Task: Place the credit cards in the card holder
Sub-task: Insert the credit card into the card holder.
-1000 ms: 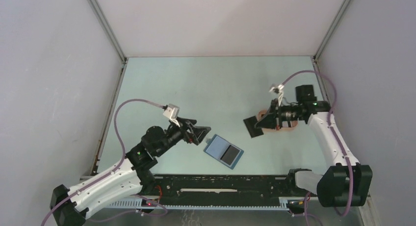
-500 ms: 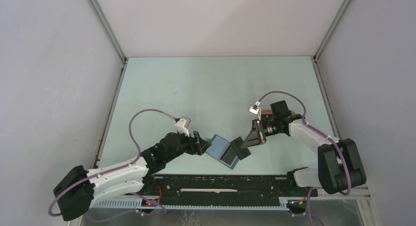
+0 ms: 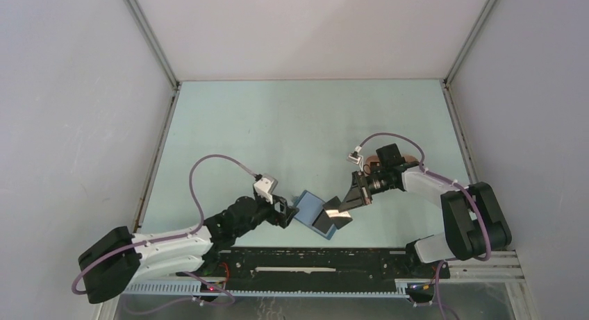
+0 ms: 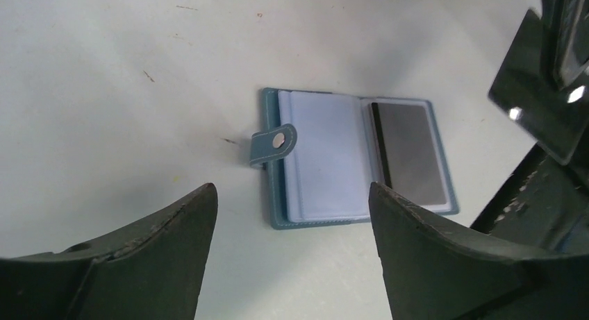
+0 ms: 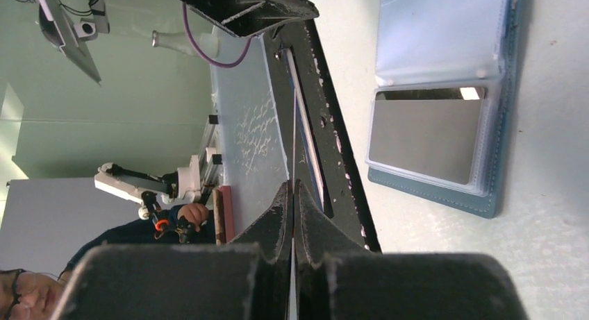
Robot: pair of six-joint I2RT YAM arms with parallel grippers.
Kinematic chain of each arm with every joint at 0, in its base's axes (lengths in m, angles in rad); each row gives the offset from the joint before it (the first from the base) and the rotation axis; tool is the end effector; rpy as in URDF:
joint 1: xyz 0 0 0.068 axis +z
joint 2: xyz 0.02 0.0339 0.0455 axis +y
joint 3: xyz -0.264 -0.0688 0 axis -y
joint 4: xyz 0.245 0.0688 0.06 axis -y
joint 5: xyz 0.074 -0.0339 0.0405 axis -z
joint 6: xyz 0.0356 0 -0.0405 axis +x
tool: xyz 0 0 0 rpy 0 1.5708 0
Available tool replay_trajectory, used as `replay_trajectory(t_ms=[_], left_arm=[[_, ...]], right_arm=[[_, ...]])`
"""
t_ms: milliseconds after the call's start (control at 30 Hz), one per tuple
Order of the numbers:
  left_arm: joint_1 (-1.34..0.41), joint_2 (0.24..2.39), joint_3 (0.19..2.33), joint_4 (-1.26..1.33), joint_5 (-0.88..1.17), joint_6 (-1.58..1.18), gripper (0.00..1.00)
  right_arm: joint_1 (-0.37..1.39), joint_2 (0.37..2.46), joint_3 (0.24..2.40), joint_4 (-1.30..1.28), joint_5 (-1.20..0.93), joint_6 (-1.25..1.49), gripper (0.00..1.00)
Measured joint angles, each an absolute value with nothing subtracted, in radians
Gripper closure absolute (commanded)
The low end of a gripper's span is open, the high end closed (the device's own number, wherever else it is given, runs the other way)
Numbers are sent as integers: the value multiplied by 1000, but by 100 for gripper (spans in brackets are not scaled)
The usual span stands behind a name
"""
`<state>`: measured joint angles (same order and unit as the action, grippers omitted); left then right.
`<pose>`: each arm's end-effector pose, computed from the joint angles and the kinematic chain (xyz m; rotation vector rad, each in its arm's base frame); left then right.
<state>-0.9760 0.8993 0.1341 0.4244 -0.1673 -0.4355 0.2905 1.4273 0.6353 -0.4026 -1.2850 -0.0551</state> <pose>0.1040 -0.1432 0.1573 0.4165 1.9435 -0.7824 0.2086 0.0980 0.1644 -0.7348 2.2603 1.8015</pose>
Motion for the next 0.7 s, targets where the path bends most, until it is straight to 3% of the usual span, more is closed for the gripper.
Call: replay_trajectory(t_ms=[267,700], left_arm=[[-986,1042,115,553,-182,-236,17],[-986,1365,209,690,-190,-184,48]], right_arm=[[293,1453,635,-351,-1242,14,100],[296,1493,635,-347,-1219,41,100]])
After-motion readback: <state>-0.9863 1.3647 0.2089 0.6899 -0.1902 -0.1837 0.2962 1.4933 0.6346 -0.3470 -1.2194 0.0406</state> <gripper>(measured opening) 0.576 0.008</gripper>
